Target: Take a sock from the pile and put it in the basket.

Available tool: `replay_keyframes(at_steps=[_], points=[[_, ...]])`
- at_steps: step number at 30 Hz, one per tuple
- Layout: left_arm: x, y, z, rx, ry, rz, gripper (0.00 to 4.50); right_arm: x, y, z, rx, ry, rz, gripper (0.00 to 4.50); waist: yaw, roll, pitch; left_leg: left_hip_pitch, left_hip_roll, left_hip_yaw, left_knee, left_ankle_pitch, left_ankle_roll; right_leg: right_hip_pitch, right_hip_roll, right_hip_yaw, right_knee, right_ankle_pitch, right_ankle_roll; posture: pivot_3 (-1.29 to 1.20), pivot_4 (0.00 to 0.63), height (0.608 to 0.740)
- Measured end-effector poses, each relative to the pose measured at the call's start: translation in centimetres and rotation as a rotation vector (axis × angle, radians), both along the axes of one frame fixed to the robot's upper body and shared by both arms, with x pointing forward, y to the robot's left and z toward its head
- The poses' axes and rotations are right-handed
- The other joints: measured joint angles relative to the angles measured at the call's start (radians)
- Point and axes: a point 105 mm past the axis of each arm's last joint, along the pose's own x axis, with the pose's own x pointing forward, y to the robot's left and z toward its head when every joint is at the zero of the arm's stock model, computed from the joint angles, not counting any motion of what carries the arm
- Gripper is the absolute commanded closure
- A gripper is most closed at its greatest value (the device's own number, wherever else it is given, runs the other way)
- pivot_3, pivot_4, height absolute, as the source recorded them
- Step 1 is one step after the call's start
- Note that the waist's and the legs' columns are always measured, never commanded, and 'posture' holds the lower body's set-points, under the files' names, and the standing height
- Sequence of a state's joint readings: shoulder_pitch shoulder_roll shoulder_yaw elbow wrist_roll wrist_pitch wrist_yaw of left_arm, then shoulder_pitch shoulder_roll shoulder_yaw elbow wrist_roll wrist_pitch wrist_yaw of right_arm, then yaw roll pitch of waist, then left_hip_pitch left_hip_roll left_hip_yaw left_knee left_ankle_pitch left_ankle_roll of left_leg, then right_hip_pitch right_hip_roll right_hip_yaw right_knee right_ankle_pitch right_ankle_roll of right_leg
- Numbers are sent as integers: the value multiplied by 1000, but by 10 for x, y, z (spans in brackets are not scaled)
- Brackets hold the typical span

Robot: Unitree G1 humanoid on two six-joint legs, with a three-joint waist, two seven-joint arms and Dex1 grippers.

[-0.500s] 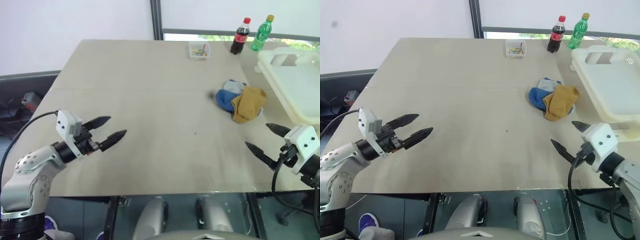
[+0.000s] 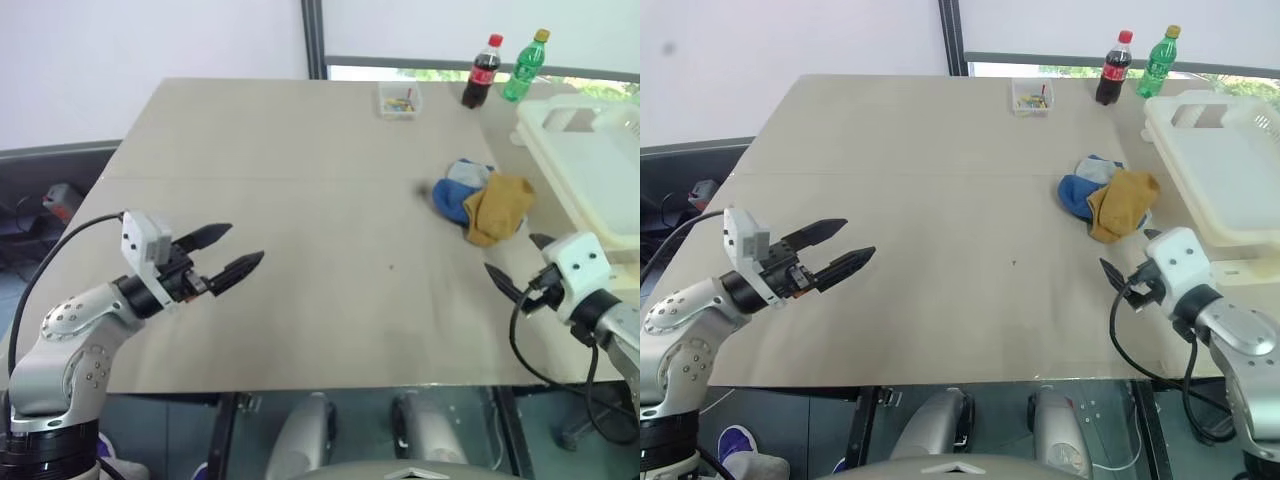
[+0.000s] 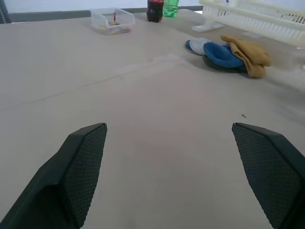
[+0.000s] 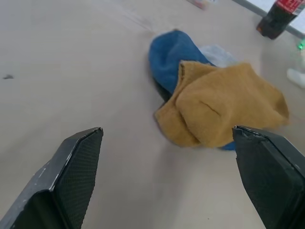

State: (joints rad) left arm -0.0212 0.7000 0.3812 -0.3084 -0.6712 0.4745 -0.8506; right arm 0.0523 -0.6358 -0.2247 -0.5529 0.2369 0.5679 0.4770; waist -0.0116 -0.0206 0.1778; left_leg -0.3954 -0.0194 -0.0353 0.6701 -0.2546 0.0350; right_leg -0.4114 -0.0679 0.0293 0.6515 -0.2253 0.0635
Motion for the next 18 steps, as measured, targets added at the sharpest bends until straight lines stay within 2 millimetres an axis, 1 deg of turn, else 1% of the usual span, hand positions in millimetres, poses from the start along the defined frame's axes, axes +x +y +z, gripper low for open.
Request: replay_keyframes(at_steps=[4,5,6,8,12,18], points=[[1,-16,6,-4,-31,-46,0,22,1,1,-12,-20,-44,10,0,0,0,0,0,0,0,0,0,0,0,0,0,0,0,0,150,740],[2,-23,6,-13,-38,-64,0,29,1,1,-11,-28,-63,513,0,0,0,0,0,0,0,0,0,0,0,0,0,1,2,0,150,740],[2,-28,5,-18,-38,-76,0,35,1,1,-7,-33,-77,842,0,0,0,0,0,0,0,0,0,0,0,0,0,2,3,0,150,740],[2,-36,5,-35,-42,-95,0,45,3,0,-20,-36,-94,1711,0,0,0,-1,-1,0,-1,0,0,-1,0,0,0,2,4,0,150,740],[3,-45,2,-56,-38,-104,0,59,10,-5,-68,-29,-89,1711,-1,0,0,-1,-1,0,-1,0,0,-1,0,0,-1,2,4,0,150,740],[3,-53,1,-64,-39,-106,0,69,11,-15,-111,-6,-101,1711,0,0,0,-1,-1,0,-1,0,0,-1,0,0,-1,2,4,0,150,740]])
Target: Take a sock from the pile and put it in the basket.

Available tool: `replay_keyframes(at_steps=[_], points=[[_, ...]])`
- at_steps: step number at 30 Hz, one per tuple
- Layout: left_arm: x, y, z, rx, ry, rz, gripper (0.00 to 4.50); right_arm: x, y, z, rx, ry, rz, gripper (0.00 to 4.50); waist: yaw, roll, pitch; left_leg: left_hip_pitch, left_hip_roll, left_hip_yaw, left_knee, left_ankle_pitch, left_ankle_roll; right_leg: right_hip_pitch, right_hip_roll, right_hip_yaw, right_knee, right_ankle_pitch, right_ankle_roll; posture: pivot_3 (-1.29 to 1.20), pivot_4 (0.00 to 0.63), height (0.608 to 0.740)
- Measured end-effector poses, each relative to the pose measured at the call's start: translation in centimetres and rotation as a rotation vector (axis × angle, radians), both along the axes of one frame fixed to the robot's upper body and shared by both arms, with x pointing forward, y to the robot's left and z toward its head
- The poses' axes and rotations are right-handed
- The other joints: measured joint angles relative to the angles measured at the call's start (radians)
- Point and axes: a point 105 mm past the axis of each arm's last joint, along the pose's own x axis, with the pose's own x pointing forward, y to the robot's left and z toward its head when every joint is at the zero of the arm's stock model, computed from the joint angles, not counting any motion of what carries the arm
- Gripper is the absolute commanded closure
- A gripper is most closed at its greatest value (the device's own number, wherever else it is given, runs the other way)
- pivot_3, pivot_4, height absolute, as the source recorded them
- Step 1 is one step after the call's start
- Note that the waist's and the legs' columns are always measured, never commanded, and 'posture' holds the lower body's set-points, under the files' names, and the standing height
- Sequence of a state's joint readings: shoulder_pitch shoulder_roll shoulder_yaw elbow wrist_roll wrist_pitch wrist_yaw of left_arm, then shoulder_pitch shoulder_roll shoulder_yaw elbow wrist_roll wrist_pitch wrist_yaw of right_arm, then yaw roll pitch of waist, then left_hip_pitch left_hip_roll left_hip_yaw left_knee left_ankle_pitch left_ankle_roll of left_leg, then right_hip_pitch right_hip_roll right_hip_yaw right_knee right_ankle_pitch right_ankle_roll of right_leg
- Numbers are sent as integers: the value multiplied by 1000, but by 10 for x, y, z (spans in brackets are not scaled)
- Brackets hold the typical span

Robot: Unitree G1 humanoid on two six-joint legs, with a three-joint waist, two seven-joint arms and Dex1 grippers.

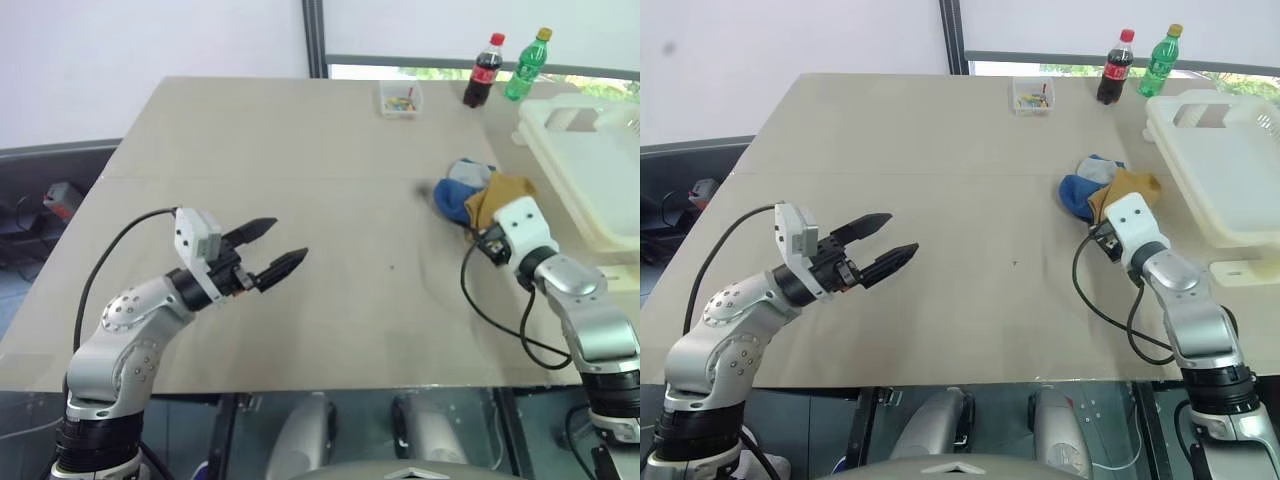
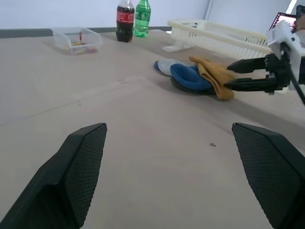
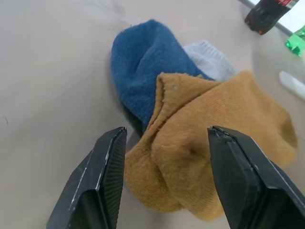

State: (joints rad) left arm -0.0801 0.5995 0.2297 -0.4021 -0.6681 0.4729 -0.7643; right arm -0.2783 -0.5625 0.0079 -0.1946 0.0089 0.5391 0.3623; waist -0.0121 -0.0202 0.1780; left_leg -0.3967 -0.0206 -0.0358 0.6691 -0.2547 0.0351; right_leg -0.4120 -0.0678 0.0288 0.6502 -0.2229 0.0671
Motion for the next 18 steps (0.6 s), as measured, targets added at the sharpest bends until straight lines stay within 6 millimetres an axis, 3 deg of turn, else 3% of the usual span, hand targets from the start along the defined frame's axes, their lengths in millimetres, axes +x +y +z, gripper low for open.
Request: replay_keyframes(at_steps=[6,12,18], points=[[0,-1,1,1,-7,6,0,6,-4,-3,-21,-2,-14,1711,-1,0,0,0,0,0,0,0,0,0,0,0,0,0,0,0,150,740],[0,-2,3,9,-32,5,0,6,-2,-1,-25,-14,-10,4434,-1,0,0,0,0,0,0,0,0,0,0,0,0,0,0,0,150,740],[-1,-3,4,7,-38,4,0,6,-2,-2,-21,-14,-10,4434,-1,0,0,0,0,0,0,0,0,0,0,0,0,0,0,0,150,740]])
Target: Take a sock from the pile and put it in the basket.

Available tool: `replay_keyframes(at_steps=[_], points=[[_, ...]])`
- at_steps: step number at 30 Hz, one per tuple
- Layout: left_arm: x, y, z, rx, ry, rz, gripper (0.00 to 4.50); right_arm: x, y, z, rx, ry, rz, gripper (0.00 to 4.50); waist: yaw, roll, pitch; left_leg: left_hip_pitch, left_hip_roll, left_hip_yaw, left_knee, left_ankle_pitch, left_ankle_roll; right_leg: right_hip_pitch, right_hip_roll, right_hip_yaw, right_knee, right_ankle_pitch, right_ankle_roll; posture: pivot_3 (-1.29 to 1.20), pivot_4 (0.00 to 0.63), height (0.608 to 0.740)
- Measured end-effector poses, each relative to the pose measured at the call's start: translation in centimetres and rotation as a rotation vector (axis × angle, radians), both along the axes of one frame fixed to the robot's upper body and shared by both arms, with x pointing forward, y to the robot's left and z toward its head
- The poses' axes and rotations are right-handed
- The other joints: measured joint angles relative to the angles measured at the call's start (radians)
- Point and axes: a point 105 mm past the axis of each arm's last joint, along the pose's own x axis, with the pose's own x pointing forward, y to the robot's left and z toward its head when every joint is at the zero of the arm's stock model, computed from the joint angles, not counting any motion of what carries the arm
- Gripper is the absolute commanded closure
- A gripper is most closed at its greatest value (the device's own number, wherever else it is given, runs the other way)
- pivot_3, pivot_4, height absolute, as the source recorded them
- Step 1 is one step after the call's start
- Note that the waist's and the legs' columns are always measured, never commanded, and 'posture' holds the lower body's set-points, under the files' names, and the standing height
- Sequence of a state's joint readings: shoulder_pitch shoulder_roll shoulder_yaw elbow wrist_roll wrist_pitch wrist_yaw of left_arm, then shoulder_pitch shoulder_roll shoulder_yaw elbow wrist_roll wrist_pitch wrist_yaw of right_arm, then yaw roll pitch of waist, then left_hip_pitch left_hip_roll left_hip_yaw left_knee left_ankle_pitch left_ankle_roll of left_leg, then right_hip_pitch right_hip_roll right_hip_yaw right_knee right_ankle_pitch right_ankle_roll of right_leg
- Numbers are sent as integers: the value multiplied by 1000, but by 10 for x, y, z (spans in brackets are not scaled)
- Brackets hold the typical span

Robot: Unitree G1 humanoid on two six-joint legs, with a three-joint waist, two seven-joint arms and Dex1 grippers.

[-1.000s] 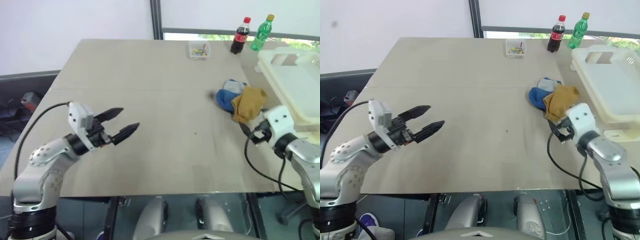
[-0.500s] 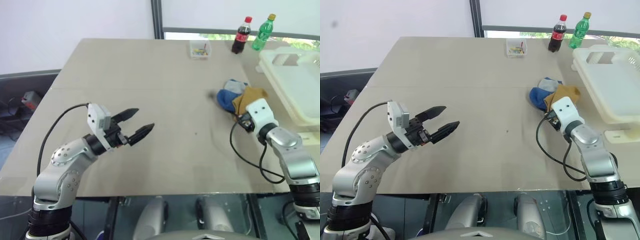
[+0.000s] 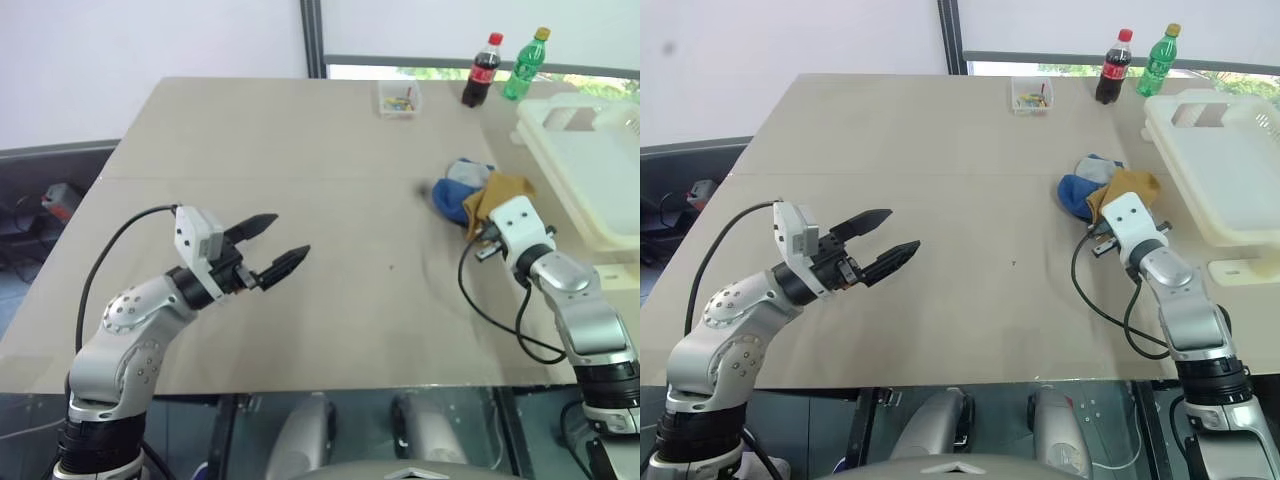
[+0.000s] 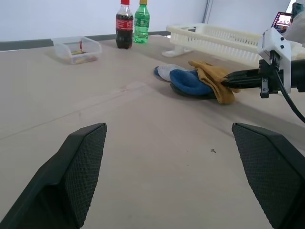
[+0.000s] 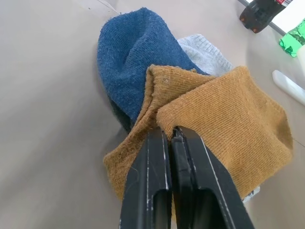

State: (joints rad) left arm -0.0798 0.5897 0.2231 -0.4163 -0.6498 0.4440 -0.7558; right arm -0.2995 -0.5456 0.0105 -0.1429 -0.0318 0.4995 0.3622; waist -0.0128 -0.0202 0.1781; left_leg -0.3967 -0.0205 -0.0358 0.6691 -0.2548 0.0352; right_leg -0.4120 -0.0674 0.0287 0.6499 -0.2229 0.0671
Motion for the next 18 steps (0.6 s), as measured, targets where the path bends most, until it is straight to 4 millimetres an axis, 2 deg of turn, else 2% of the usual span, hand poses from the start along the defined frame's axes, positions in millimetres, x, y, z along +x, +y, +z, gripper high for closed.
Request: replay_keyframes(at_steps=[4,6,10,12,16,18], points=[[0,-2,-1,-5,-1,-6,0,0,0,0,19,0,0,4434,0,0,0,0,0,0,0,0,0,0,0,0,0,0,0,0,150,740],[0,-2,-1,-5,-4,-6,0,-2,9,2,90,9,28,4434,-1,0,0,0,0,0,0,0,0,0,0,0,0,0,0,0,150,740],[0,-2,-1,-4,-6,-4,0,-12,42,5,246,74,166,4434,-2,0,0,0,1,-1,0,0,0,0,1,0,0,0,0,0,150,740],[1,-1,-1,-6,-4,-1,0,-25,75,8,319,144,299,4434,-2,0,0,0,1,-1,0,0,0,0,1,0,-1,0,0,0,150,740],[2,0,-3,-12,1,4,0,-30,102,-1,351,260,374,4434,-1,0,0,0,1,-1,0,0,0,0,1,0,-1,0,0,0,150,740],[3,1,-4,-15,9,11,0,-33,124,-6,379,344,440,4434,-3,0,0,0,1,-1,0,0,0,0,1,-1,-1,0,0,0,150,740]])
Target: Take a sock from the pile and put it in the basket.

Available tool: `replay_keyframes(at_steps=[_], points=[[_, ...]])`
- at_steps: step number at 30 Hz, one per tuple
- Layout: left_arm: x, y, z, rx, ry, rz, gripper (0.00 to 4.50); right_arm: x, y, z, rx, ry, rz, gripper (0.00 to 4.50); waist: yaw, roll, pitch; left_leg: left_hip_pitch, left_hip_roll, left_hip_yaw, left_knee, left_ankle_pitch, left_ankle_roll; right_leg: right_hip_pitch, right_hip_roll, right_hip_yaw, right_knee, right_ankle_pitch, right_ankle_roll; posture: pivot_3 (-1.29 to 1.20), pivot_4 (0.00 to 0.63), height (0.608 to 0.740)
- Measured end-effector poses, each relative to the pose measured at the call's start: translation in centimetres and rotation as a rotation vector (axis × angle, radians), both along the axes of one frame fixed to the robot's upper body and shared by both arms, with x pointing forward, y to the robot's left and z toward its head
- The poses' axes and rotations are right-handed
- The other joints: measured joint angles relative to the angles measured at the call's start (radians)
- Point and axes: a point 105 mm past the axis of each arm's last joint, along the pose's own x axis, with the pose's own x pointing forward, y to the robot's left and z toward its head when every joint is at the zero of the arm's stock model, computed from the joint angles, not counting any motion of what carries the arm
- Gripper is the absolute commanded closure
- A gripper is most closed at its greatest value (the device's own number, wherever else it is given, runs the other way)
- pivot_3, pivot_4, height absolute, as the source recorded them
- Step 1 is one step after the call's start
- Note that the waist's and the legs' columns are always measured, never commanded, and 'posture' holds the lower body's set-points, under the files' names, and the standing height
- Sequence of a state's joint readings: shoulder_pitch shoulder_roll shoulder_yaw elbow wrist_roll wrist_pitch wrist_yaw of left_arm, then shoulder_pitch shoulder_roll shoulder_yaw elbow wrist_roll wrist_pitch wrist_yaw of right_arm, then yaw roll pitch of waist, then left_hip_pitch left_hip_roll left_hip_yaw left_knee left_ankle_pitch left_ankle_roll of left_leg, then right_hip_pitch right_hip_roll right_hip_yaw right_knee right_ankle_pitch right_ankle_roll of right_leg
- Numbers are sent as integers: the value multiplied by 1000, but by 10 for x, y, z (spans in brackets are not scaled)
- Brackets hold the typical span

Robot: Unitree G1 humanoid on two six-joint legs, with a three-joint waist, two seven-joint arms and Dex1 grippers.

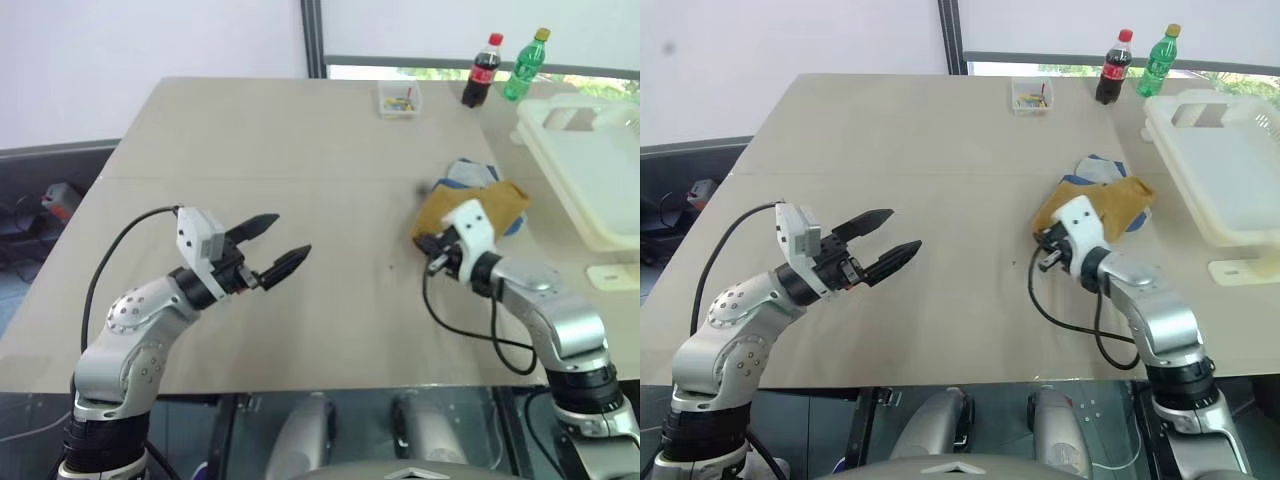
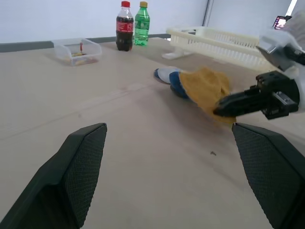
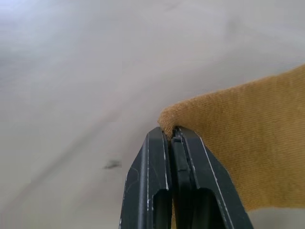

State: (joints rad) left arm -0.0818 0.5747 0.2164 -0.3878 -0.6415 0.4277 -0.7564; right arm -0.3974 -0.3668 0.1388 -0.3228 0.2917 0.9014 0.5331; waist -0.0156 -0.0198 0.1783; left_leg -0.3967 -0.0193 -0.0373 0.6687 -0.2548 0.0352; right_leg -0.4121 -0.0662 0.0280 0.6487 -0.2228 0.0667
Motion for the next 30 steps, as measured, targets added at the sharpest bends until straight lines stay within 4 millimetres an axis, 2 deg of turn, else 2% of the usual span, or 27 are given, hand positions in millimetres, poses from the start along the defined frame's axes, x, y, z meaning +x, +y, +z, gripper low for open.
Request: replay_keyframes(at_steps=[2,5,9,12,16,20,21,25,30], points=[[1,1,-1,-4,3,5,0,-5,26,-2,38,65,90,4434,-1,0,0,0,1,0,0,0,0,0,1,0,0,0,0,0,150,740],[2,2,-1,-2,2,10,0,-10,47,2,77,112,180,4434,1,0,0,-1,0,-1,-1,0,0,0,0,-1,-1,0,0,0,150,740],[2,7,-3,6,12,29,0,-20,77,18,160,166,329,4434,0,0,0,-1,0,-1,-1,0,0,-1,0,-1,-2,0,0,0,150,740],[2,8,-6,8,20,36,0,-24,86,22,164,174,392,4434,2,0,0,-2,0,-3,-2,0,0,0,0,-2,-2,1,-1,0,150,740],[-1,14,-12,22,43,59,0,-36,92,14,128,209,479,4434,-1,0,0,-2,0,-3,-2,0,0,-1,-1,-2,-2,1,-1,0,150,740],[0,20,-17,32,56,78,0,-38,92,12,111,206,503,3132,-1,1,0,-2,0,-3,-2,0,0,-1,-1,-3,-2,1,-1,0,150,740],[0,20,-17,32,56,79,0,-38,92,11,106,204,506,2479,-1,1,0,-2,0,-3,-2,0,0,-1,-1,-3,-2,1,-1,0,150,740],[1,22,-17,42,52,83,0,-37,89,9,91,197,505,505,0,1,0,-2,0,-3,-2,0,0,-1,-1,-3,-2,1,-1,0,150,740],[5,27,-23,56,70,99,0,-38,74,17,67,108,520,505,0,1,0,-3,-1,-4,-2,0,0,-1,-1,-4,-3,1,-1,0,150,740]])
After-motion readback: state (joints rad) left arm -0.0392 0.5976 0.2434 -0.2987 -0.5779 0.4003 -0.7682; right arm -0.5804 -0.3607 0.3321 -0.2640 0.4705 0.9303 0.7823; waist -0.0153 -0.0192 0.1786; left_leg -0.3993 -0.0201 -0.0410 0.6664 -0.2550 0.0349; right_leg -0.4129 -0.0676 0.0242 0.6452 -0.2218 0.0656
